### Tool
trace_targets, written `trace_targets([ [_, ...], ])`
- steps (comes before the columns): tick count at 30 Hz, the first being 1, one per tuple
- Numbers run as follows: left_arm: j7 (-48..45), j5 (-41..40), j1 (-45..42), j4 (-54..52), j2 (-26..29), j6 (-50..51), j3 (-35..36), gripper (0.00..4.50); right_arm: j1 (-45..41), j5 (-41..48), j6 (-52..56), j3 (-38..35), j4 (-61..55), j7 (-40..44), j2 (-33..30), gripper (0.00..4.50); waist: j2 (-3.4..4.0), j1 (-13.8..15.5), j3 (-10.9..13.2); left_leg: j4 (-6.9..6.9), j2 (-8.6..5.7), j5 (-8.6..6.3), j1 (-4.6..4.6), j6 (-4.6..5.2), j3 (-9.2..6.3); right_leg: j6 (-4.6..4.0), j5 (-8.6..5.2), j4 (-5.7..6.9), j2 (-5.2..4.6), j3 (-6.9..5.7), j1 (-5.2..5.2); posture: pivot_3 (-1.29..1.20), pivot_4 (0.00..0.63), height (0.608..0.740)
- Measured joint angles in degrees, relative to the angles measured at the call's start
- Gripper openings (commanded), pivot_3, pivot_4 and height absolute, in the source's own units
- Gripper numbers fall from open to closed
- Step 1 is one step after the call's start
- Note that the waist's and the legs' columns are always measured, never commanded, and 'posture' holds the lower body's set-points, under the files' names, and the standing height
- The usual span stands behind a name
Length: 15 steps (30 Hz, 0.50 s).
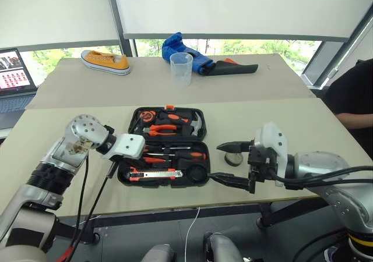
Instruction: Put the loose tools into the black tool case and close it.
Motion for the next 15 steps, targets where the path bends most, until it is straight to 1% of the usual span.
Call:
trace_targets([
  [6, 0.36, 1.02, 0.85, -0.03, -0.41, -1.73, -0.15, 0.05, 0.14, 0.02, 0.01, -0.29, -0.01, -0.04, 0.00, 4.50, 0.12, -0.14, -0.07, -0.08, 0.02, -0.01, -0.02, -0.02, 0.00, -0.01, 0.00, -0.02, -0.04, -0.02, -0.05, 0.00, 0.150, 0.724],
  [9, 0.59, 1.33, 0.93, -0.04, -0.63, -2.09, 0.17, 0.05, 0.11, 0.02, 0.02, -0.29, 0.00, 0.00, 0.00, 4.50, 0.13, -0.08, -0.07, -0.08, 0.02, -0.02, -0.03, -0.01, -0.01, 0.00, 0.00, -0.26, -0.04, -0.02, -0.04, 0.00, 0.150, 0.724],
  [11, 0.55, 0.96, 0.92, -0.15, -0.73, -0.14, 0.72, 0.05, 0.11, 0.02, 0.02, -0.29, 0.00, 0.03, 0.00, 4.50, 0.13, -0.08, -0.07, -0.08, 0.02, -0.02, -0.03, -0.01, 0.00, 0.00, 0.00, -0.25, -0.04, -0.01, -0.04, 0.00, 0.150, 0.724],
  [14, -0.19, -1.78, 0.92, -0.90, -0.93, 6.16, 1.31, 0.05, 0.13, 0.02, 0.02, -0.40, 0.01, 0.18, -0.15, 4.50, 0.11, -0.13, -0.06, -0.07, 0.02, -0.02, -0.13, 0.00, -0.01, 0.01, 0.00, -0.24, 0.00, -0.02, -0.10, 0.00, 0.150, 0.724],
  [15, -0.67, -4.32, 0.83, -1.92, -0.94, 10.24, 2.22, 0.54, 0.48, 0.08, 0.05, -0.83, -0.06, 0.23, -0.71, 4.50, 0.09, -0.16, -0.05, -0.05, 0.02, -0.02, -0.25, 0.00, -0.02, 0.01, 0.01, -0.23, 0.00, -0.03, -0.19, 0.00, 0.150, 0.724],
])
